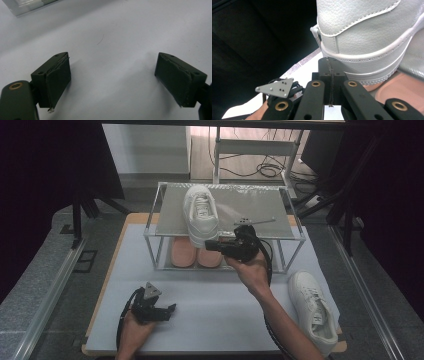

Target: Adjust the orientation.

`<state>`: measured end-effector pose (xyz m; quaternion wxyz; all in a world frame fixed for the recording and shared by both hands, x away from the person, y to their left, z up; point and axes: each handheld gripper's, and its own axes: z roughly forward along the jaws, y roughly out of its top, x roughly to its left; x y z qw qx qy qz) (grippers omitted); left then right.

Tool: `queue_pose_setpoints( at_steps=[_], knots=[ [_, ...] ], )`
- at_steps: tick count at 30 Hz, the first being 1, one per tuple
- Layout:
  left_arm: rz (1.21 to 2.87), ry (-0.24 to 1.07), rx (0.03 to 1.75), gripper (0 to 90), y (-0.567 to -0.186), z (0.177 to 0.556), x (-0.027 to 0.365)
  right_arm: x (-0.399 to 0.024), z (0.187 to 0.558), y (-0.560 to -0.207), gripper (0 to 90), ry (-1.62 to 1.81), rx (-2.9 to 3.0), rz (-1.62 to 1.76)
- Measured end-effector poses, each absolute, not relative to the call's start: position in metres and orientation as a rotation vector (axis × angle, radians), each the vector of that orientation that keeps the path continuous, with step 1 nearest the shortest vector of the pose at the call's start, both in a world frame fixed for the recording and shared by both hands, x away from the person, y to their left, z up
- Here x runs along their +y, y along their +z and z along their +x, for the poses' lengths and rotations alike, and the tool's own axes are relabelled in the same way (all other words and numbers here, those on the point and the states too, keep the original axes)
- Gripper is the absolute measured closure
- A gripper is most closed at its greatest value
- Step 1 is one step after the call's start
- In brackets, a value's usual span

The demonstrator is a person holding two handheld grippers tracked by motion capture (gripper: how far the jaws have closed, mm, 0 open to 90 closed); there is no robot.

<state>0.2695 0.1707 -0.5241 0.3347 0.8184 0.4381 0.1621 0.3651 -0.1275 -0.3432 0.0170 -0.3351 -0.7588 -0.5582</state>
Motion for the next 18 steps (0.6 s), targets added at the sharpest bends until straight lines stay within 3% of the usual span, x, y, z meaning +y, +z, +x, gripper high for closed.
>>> queue_pose_setpoints(
  at_steps=[18],
  knots=[
    [2.136,0.424,1.142,13.4,-0.524,0.269,0.171,-0.107,0.381,-0.344,90.0,-1.723,-2.382,-1.035]
  ],
)
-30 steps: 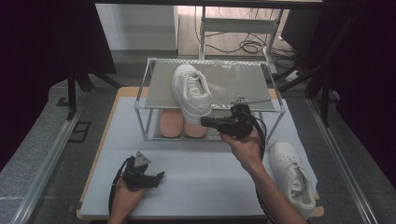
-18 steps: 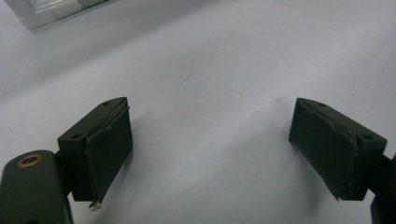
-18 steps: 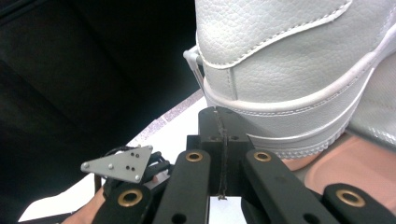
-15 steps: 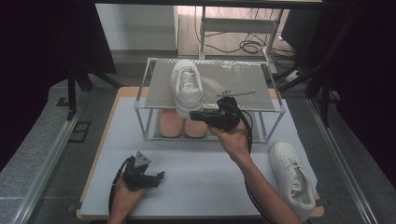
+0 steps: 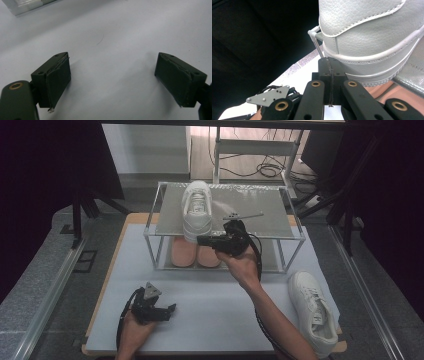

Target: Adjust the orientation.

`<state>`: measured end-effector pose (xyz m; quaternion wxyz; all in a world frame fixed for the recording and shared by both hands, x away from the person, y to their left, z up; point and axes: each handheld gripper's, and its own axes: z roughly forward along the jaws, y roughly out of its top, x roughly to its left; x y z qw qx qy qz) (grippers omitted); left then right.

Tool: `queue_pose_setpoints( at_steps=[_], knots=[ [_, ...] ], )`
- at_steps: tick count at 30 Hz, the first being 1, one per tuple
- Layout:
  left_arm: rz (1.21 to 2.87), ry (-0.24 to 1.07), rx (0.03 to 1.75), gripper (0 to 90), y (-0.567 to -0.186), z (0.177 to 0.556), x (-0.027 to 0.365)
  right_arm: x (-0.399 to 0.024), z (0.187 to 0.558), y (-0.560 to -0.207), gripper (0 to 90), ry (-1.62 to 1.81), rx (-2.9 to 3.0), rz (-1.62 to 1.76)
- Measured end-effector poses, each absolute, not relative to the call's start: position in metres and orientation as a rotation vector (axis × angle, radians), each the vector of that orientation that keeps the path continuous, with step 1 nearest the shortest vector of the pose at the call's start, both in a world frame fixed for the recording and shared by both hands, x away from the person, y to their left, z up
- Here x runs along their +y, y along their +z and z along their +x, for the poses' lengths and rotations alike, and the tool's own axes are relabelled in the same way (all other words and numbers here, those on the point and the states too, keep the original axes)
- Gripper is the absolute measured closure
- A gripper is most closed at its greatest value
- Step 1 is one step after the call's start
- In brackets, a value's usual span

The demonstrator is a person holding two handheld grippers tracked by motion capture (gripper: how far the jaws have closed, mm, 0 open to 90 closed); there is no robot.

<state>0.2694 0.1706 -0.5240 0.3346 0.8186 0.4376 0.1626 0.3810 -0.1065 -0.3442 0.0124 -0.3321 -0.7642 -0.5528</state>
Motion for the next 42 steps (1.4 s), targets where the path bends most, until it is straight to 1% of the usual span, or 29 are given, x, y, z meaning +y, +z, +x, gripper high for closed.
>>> queue_pose_setpoints(
  at_steps=[11,18,24,34,39,42],
  knots=[
    [2.133,0.425,1.142,13.3,-0.524,0.269,0.171,-0.123,0.383,-0.345,90.0,-1.726,-2.373,-1.077],
    [2.134,0.423,1.142,13.3,-0.524,0.269,0.171,-0.109,0.376,-0.344,90.0,-1.694,-2.438,-1.027],
    [2.135,0.421,1.142,13.4,-0.524,0.269,0.171,-0.095,0.379,-0.349,90.0,-1.676,-2.458,-0.994],
    [2.134,0.423,1.142,13.4,-0.524,0.269,0.171,-0.099,0.381,-0.348,90.0,-1.672,-2.463,-1.004],
    [2.135,0.423,1.143,13.4,-0.524,0.269,0.171,-0.108,0.385,-0.350,90.0,-1.679,-2.439,-1.045],
    [2.137,0.423,1.144,13.3,-0.524,0.269,0.171,-0.105,0.385,-0.350,90.0,-1.682,-2.453,-1.048]
  ],
)
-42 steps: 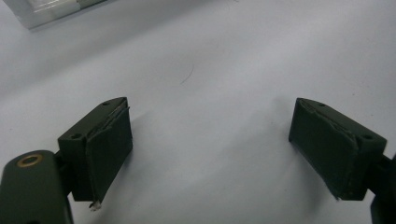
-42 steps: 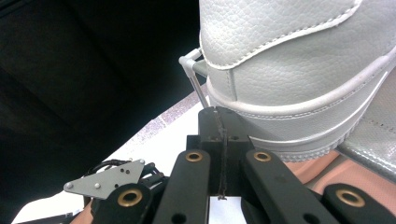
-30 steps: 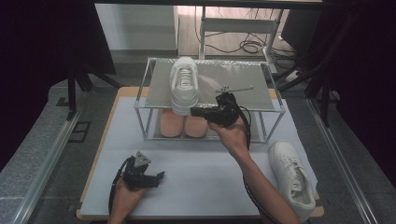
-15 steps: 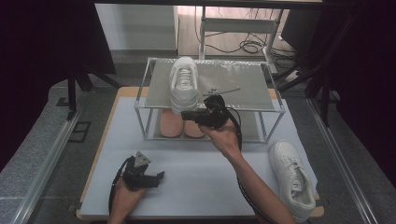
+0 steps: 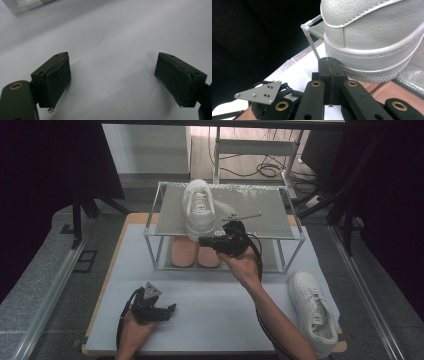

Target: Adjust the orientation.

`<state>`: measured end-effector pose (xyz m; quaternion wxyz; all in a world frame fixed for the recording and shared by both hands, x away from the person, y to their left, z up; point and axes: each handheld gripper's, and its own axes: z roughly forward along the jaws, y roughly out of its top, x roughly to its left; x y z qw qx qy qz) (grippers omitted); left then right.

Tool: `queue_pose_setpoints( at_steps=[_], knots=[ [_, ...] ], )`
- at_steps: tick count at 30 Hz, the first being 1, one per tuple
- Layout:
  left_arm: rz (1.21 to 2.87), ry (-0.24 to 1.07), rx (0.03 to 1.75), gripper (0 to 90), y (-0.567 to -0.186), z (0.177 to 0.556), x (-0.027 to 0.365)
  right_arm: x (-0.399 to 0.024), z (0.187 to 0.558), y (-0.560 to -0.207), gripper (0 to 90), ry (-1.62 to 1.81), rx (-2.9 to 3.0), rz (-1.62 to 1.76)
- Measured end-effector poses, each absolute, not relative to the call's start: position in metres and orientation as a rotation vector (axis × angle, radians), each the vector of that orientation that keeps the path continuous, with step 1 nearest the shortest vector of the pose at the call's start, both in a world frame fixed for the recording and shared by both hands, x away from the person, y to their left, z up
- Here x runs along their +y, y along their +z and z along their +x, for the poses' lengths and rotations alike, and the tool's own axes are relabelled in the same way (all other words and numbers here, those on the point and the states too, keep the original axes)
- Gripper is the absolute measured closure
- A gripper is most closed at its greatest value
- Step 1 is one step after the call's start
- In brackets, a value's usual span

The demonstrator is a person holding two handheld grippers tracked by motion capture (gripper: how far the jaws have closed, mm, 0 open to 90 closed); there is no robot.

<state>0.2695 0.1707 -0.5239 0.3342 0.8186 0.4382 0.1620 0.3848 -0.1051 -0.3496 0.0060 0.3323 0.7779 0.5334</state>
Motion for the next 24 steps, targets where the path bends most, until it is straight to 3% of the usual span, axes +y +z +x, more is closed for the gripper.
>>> queue_pose_setpoints(
  at_steps=[11,18,24],
  knots=[
    [2.135,0.423,1.143,13.3,-0.524,0.269,0.171,-0.079,0.394,-0.350,90.0,1.653,2.454,1.021],
    [2.133,0.424,1.143,13.4,-0.524,0.269,0.171,-0.086,0.382,-0.346,89.8,1.546,2.452,0.951],
    [2.134,0.424,1.142,13.4,-0.524,0.269,0.171,-0.087,0.364,-0.346,84.4,1.395,2.475,0.834]
  ],
)
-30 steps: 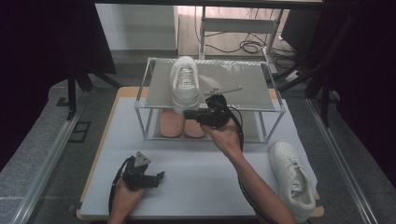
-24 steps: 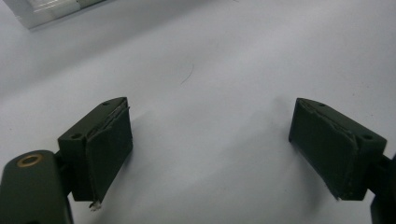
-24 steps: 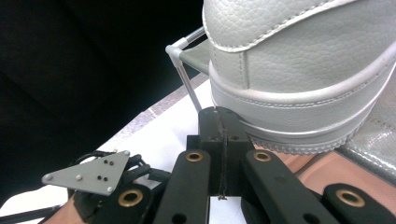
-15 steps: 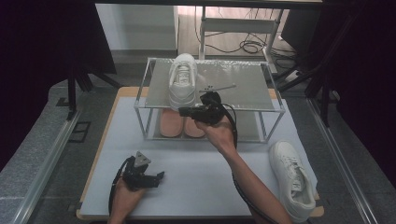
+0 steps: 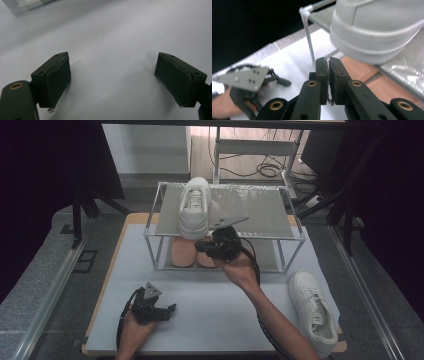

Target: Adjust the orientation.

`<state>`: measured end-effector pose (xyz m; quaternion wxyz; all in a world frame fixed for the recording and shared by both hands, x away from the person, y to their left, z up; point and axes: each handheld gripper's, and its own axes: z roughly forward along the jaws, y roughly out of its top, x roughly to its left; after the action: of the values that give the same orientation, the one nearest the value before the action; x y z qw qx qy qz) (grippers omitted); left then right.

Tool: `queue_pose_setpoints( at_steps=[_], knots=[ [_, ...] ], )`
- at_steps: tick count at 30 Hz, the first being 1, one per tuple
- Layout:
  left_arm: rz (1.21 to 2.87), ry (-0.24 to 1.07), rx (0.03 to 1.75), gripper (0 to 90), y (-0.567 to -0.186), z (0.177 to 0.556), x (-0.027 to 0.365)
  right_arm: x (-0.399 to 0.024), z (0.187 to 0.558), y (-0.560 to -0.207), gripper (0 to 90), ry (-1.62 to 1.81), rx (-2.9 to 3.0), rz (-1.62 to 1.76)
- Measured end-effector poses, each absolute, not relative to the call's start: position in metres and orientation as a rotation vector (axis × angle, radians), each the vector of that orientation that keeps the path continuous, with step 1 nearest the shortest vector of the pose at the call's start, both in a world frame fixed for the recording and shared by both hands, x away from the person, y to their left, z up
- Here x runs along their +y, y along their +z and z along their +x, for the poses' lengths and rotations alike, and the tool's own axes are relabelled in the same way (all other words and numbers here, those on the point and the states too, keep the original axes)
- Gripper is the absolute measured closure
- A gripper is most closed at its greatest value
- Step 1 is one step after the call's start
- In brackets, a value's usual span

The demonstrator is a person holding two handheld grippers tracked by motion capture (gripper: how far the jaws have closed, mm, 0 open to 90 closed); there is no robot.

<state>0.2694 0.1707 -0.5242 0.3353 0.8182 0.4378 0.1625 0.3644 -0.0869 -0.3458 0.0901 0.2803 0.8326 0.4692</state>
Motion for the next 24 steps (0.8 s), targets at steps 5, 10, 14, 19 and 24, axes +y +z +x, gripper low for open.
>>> queue_pose_setpoints(
  at_steps=[5,10,14,19,24],
  knots=[
    [2.134,0.424,1.143,13.4,-0.524,0.269,0.171,-0.094,0.358,-0.356,78.0,1.318,2.506,0.825],
    [2.135,0.422,1.143,13.3,-0.524,0.269,0.171,-0.106,0.353,-0.368,69.4,1.270,2.526,0.849],
    [2.135,0.423,1.143,13.3,-0.524,0.269,0.171,-0.116,0.349,-0.374,64.0,1.239,2.541,0.867],
    [2.135,0.423,1.143,13.3,-0.524,0.269,0.171,-0.131,0.346,-0.382,61.8,1.198,2.559,0.884],
    [2.135,0.422,1.143,13.3,-0.524,0.269,0.171,-0.145,0.343,-0.391,57.2,1.150,2.566,0.905]
  ],
)
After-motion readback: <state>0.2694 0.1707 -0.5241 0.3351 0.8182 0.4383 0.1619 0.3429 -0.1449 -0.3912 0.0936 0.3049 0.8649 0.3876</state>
